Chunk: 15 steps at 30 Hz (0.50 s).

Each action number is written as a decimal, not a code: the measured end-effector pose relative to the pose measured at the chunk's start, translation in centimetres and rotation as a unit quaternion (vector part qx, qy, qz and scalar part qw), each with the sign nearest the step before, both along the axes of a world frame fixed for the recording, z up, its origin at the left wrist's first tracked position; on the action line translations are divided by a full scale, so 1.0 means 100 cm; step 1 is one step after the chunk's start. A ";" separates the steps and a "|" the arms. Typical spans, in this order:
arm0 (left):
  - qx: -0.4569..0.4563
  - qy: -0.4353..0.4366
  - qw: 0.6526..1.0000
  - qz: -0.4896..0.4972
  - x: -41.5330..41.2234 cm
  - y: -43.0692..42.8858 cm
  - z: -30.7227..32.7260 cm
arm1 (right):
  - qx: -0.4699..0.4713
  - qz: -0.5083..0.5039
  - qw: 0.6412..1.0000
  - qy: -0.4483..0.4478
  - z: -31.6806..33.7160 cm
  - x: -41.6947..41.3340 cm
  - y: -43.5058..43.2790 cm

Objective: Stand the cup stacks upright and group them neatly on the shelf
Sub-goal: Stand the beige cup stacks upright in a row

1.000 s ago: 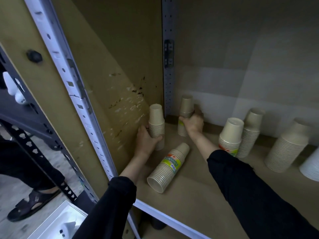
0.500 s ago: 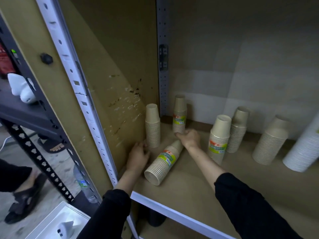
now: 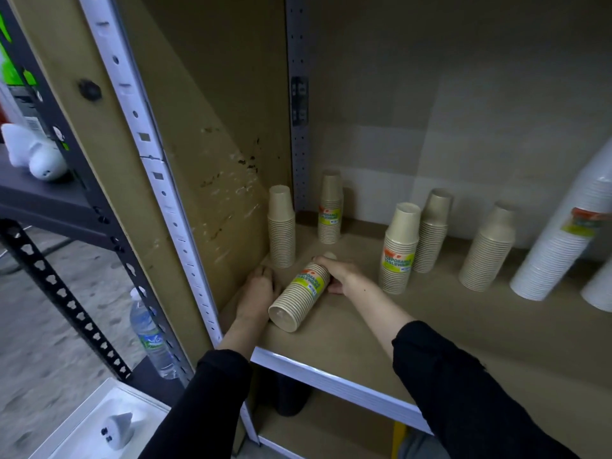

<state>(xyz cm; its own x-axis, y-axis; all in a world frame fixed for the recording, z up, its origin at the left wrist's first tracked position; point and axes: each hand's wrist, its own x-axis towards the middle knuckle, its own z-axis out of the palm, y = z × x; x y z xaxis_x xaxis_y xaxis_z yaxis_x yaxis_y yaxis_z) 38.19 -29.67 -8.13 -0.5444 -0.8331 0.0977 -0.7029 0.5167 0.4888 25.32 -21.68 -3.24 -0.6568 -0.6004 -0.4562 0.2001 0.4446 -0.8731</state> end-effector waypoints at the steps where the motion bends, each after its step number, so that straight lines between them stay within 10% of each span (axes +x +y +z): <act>1: -0.002 -0.002 1.000 0.000 0.000 0.000 0.000 | -0.006 0.000 1.000 -0.020 0.003 0.002 0.000; 6: -0.012 -0.006 1.000 0.000 0.001 0.001 0.000 | -0.077 -0.014 0.997 -0.016 0.017 0.007 0.000; 15: -0.028 0.009 1.000 0.000 0.000 0.002 -0.004 | -0.167 -0.031 0.936 0.309 0.055 0.017 0.012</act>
<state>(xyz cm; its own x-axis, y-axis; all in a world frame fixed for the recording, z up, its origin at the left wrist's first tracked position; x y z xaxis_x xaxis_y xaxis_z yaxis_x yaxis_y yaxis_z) 38.22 -29.51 -8.49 -0.5423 -0.8262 0.1530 -0.6947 0.5433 0.4713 27.02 -20.53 2.25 -0.7714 -0.5939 0.2284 -0.3720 0.1298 -0.9191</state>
